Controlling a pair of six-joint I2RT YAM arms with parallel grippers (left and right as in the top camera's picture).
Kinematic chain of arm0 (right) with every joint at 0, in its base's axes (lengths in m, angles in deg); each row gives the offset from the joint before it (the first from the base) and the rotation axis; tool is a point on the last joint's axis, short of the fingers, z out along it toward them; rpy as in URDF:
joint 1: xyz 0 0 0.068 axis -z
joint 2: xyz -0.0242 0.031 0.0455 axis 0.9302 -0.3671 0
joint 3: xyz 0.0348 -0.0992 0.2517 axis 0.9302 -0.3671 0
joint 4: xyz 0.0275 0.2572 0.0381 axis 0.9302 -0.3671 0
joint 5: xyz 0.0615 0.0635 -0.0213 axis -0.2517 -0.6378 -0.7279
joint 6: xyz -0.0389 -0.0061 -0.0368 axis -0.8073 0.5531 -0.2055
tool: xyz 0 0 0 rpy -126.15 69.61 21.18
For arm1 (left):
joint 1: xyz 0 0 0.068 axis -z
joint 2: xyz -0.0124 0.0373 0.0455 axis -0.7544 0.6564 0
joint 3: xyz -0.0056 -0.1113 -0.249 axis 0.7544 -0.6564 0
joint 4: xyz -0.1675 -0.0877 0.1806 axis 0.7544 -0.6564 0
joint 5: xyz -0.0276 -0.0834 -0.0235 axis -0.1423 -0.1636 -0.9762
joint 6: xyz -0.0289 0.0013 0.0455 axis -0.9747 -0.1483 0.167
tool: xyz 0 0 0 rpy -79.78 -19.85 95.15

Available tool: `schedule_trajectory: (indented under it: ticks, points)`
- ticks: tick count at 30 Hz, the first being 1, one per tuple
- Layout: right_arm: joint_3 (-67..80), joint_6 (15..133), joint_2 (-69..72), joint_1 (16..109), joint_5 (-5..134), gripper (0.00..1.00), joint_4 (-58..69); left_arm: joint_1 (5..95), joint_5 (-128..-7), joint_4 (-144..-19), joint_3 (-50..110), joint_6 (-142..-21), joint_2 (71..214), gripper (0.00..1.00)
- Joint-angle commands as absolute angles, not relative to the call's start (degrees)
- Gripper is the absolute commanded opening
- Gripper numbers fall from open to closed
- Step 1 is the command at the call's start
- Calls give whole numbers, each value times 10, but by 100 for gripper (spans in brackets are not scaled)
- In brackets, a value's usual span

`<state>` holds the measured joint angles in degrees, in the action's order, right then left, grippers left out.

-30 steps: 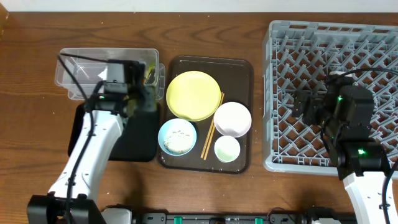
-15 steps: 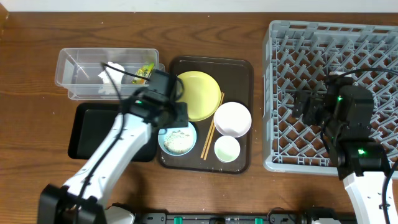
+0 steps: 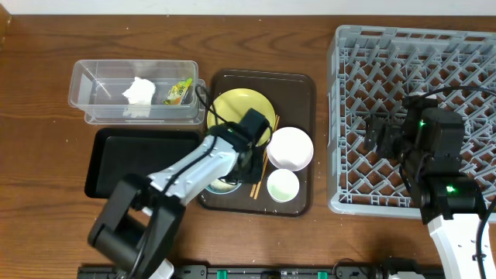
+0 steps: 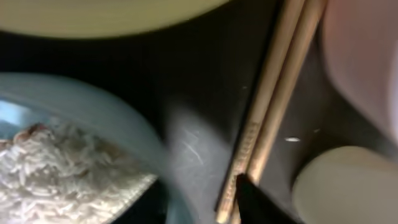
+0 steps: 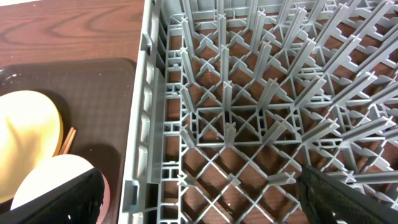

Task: Sort waste into correct bins and load items into the dishwasher rack
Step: 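Lower the left gripper to the light-blue rice bowl and grip its rim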

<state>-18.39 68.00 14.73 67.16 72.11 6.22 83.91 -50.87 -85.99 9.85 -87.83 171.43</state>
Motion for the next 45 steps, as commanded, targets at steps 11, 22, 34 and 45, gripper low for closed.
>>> schedule_trajectory:
  ticks: [11, 22, 34, 45]
  points:
    - [-174, 674, 148, 668, 719, 97, 60, 840, -464, -862, 110, -880, 1686, 27]
    - [-174, 674, 148, 668, 719, 96, 60, 840, -441, -833, 110, -881, 1667, 33]
    - [-174, 674, 148, 668, 719, 96, 60, 846, -441, -829, 96, -901, 1668, 28]
    - [-174, 674, 148, 668, 718, 96, 59, 871, -415, -827, 96, -902, 1679, 27]
